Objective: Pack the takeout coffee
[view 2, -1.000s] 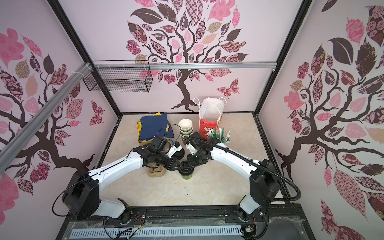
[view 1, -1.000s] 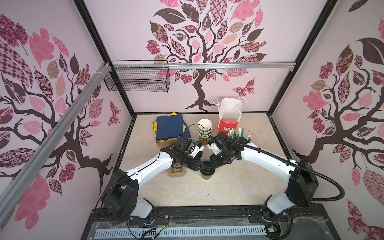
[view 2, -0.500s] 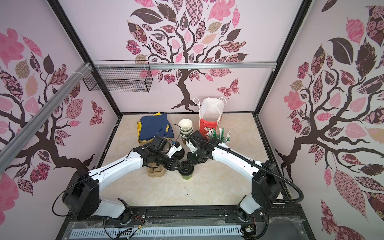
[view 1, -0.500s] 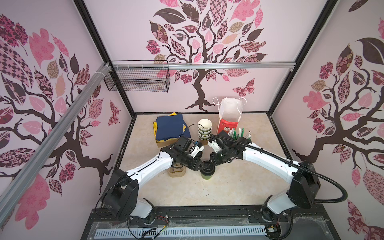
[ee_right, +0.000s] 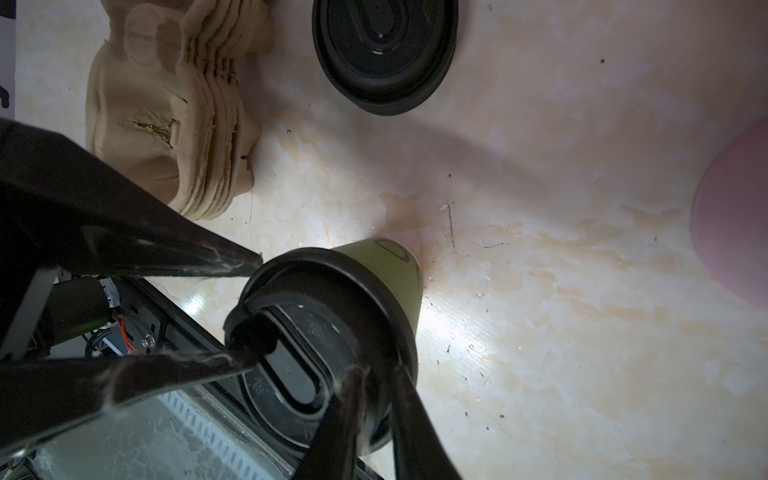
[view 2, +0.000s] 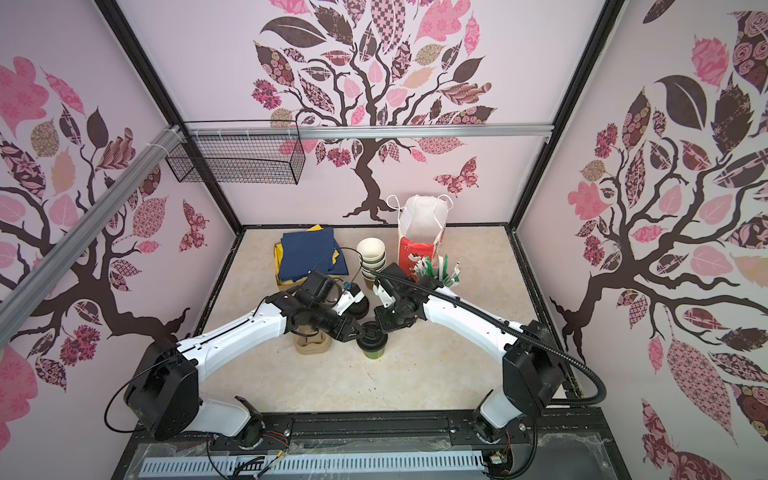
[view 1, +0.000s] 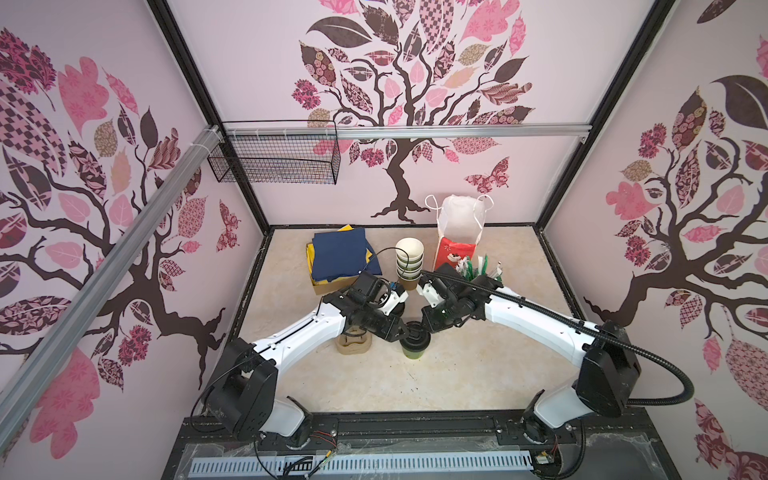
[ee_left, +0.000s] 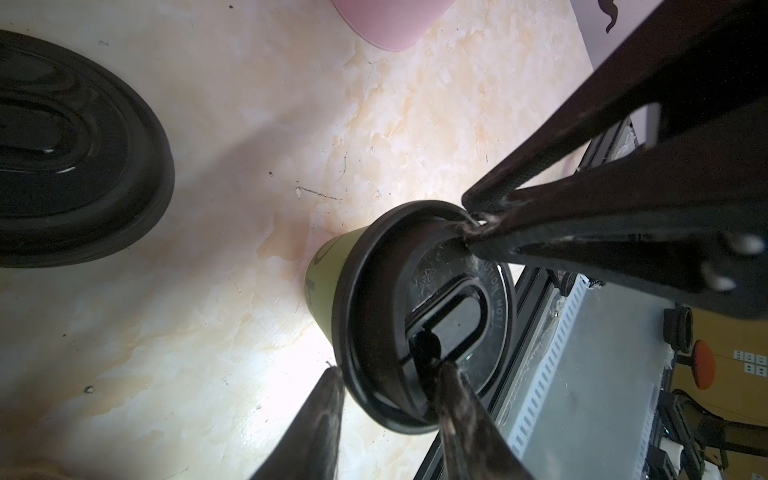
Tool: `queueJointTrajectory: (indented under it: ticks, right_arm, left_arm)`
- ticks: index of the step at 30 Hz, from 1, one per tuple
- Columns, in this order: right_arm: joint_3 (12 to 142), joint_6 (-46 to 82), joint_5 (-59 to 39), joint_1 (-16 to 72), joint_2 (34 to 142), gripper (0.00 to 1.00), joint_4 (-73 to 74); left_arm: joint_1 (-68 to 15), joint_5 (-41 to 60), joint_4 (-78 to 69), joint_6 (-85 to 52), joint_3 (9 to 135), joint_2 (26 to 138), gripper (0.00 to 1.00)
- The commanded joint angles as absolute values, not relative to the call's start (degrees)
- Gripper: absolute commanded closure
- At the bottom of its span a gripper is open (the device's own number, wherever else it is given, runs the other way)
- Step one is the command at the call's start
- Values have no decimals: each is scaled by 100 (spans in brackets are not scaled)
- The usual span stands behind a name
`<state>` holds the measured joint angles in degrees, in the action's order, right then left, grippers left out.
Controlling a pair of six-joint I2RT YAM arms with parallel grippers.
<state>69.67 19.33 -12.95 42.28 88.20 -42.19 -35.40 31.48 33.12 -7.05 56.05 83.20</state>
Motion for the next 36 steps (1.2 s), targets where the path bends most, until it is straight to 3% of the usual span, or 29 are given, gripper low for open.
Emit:
queueJointTrajectory:
  ticks: [1,18,26,36]
  right_arm:
    - [6883,1955,-1377,4228,8853,82,-4315]
    - [6877,1823,-1459,4222,9000,83,-4620]
    - [7271,1499,-1440,4221,8496,74,-4544]
    - [6457,890,-1530,4228,7728,64,-4449]
  left_arm:
    - [-3534,2645,3638,-563,5672,8504,60]
    - [-3533,2619,3617,-598,5691,8530,60]
    - [-3533,2604,3622,-615,5716,8560,60]
    - [-3533,2610,3658,-584,5765,8572,60]
